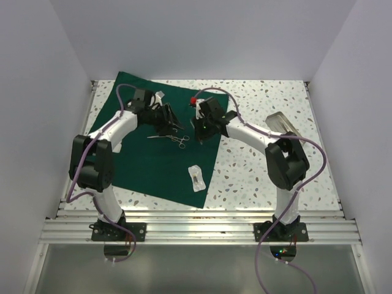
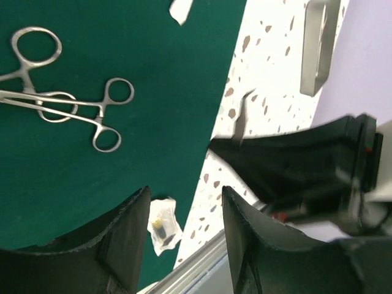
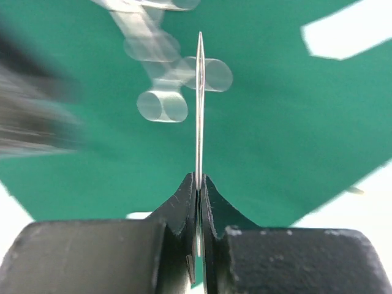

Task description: Prepare the surgical pack

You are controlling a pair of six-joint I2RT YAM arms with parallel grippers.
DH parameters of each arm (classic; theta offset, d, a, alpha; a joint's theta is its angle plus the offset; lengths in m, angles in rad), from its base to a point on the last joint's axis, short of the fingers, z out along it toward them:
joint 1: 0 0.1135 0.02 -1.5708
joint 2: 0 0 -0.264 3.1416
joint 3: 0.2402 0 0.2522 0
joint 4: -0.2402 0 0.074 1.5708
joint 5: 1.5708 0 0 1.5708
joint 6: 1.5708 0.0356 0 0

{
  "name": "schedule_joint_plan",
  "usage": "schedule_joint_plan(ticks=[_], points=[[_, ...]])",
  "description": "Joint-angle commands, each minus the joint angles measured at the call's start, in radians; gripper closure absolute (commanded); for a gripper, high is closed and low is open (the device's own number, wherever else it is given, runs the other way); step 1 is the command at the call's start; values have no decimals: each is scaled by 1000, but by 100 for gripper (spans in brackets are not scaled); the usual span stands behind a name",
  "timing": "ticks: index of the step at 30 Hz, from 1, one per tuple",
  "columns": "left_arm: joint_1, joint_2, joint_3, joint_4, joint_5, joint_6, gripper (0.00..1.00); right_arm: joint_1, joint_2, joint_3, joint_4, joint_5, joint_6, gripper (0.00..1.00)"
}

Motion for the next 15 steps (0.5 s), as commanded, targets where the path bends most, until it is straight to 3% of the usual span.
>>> schedule_joint_plan(ticks=[1,7,11,15], points=[[15,-6,78,-53,-82,76,46,-75,-80,-28,-81,307,-182,100],[15,60,158,-194,-250,122,47,-293,-99,-73,-56,620,-481,100],[15,77,122,-223,-302,116,49,-454,-71,-110,-18,670,-627,100],[18,100,144,-266,-361,126,50,-531,-44,-116,-1,683,-724,100]])
